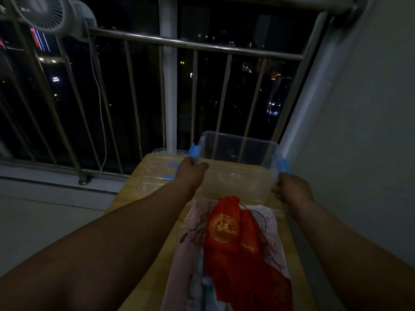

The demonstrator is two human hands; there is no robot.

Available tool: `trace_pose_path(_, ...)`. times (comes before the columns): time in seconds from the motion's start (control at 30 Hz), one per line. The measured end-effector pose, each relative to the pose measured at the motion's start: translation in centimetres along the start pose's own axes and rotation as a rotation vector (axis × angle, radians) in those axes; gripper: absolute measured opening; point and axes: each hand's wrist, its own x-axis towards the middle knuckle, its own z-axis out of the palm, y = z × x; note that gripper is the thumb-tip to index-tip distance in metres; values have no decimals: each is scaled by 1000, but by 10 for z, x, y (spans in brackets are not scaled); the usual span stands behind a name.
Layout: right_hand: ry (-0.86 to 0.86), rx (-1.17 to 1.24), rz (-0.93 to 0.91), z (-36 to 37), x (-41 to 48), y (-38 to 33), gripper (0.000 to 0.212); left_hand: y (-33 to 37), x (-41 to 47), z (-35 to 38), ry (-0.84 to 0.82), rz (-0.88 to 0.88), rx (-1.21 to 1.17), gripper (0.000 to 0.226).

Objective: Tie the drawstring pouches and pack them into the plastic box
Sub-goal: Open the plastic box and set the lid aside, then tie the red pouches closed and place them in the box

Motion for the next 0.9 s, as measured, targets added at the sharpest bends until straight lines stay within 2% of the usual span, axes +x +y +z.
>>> trace_pose_path(0.07,-13,18,-42,1,-11,-18,18,11,-14,-11,48,35,-44,21)
trace_pose_path(0.27,-121,10,-160,33,-74,-68,18,21,-74,-86,259,46,-118,10)
trace_pose_path(0.37,-218,12,-161,62,-114,-72,19,15,-106,-136,340,17,-83,21)
trace_pose_path(0.47,-279,-5,-151,86,-153,-64,17,7,-139,-180,438,13,-87,20)
trace_pose_path(0.57,-337,-6,-104,101,-189,-55,19,-13,-180,-208,554,-66,-154,41)
trace_pose_path(0.63,-377,-44,-49,106,-205,-51,17,-31,-209,-216,584,-152,-270,44)
trace_pose_path(0.73,-447,-71,9,115,-216,-38,15,-52,-249,-208,557,-262,-356,28)
trace_pose_path(0.83,-528,-87,73,127,-234,-12,23,-62,-270,-185,554,-264,-404,30)
trace_pose_path(0.9,-558,-72,78,139,-245,3,36,-63,-281,-161,514,-268,-449,27)
